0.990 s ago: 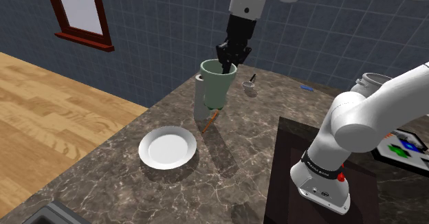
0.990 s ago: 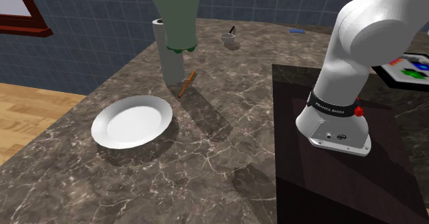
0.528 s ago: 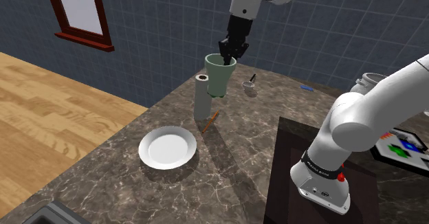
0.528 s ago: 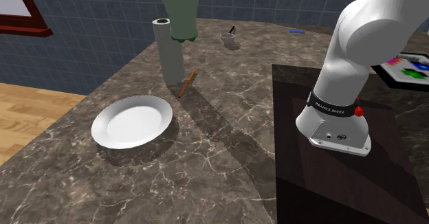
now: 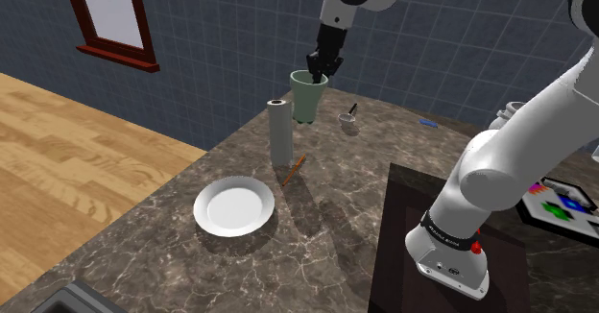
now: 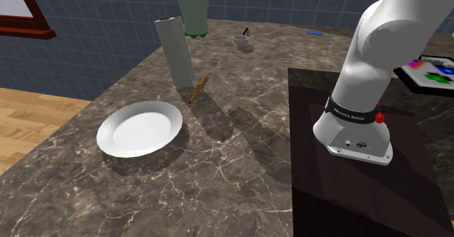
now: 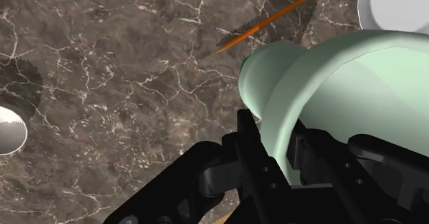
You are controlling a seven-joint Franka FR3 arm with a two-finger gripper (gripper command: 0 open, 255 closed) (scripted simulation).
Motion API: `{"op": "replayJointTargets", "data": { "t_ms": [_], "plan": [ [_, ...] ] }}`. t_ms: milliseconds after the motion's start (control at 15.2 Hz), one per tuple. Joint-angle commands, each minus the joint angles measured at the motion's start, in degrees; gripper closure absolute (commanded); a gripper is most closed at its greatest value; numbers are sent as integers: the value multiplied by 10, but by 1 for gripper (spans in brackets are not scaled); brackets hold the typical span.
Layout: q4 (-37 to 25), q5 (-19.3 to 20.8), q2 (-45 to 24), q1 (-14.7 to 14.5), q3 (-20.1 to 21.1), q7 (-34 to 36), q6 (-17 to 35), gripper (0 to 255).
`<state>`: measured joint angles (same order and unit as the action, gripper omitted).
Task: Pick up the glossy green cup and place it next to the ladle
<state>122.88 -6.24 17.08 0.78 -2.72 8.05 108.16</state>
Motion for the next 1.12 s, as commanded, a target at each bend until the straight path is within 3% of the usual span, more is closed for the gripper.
{"op": "replayJointTargets", "data": {
  "t_ms": [0, 528, 1056],
  "plan": [
    [-20, 3, -25, 9, -17, -26, 2, 255],
    [-138, -8, -152, 44, -71, -120, 1, 255],
    [-308, -43, -305, 92, -106, -205, -31, 255]
  ]
}}
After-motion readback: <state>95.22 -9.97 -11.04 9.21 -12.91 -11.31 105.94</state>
